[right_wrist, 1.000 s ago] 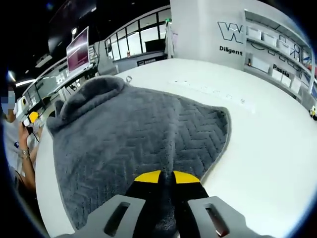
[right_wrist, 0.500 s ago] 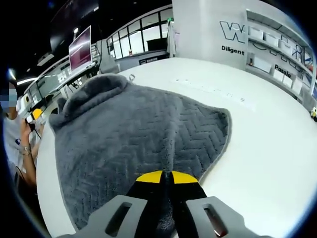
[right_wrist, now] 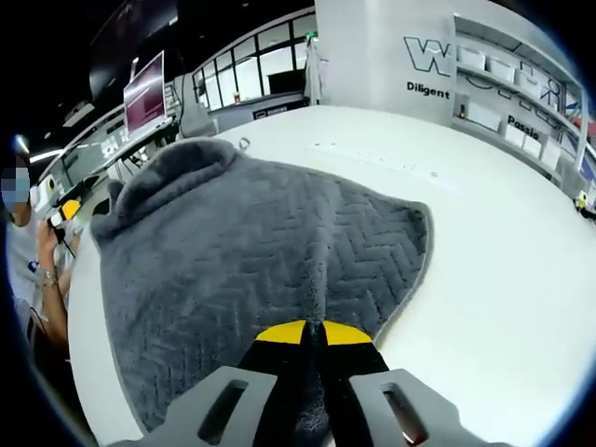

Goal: Open the folded towel by lifting each exposed corner and separating the folded layers until the towel lies flat within the target outline without major curled edges

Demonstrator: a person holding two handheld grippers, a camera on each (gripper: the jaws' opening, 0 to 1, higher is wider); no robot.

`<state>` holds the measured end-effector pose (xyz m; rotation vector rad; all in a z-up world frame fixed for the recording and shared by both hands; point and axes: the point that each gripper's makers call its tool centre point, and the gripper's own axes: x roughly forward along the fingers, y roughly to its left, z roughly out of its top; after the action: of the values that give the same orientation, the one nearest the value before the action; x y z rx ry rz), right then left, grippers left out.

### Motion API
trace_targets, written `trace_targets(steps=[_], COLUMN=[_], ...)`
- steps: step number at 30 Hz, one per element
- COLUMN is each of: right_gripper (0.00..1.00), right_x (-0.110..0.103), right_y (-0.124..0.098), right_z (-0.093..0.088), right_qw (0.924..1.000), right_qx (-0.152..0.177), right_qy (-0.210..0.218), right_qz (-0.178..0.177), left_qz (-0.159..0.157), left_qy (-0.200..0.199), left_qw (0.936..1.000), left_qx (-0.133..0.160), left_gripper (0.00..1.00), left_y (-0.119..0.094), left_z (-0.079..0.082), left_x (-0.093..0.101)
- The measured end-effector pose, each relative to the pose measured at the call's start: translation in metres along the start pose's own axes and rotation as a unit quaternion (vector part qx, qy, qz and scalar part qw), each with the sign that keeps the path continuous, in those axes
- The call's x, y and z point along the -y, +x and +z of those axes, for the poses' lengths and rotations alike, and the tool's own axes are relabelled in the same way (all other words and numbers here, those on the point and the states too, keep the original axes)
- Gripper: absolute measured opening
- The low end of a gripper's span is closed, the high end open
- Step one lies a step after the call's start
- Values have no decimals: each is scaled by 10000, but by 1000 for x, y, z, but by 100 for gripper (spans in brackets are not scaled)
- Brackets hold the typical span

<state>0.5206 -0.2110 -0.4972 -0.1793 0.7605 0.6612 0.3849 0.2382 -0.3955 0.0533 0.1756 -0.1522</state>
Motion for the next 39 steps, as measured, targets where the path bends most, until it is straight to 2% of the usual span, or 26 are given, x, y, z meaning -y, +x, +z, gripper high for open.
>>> trace_targets(steps=[13, 25, 39], right_gripper=[1, 1, 1], right_x=[30, 61, 97], right_y=[-24, -42, -62], right_z=[-21, -35, -51], right_qw=[9992, 9976, 9922], right_qx=[-20, -141, -325], right_qy=[220, 257, 342], right_qz=[-332, -633, -1156], left_qz=[31, 3, 34], left_qy=[31, 58, 82], left_qw=[10000, 9999, 9999], left_qx=[-20, -108, -102], left_gripper=[99, 99, 99], left_y=[-2, -1, -3], left_z=[0, -4, -2], left_x=[1, 2, 1])
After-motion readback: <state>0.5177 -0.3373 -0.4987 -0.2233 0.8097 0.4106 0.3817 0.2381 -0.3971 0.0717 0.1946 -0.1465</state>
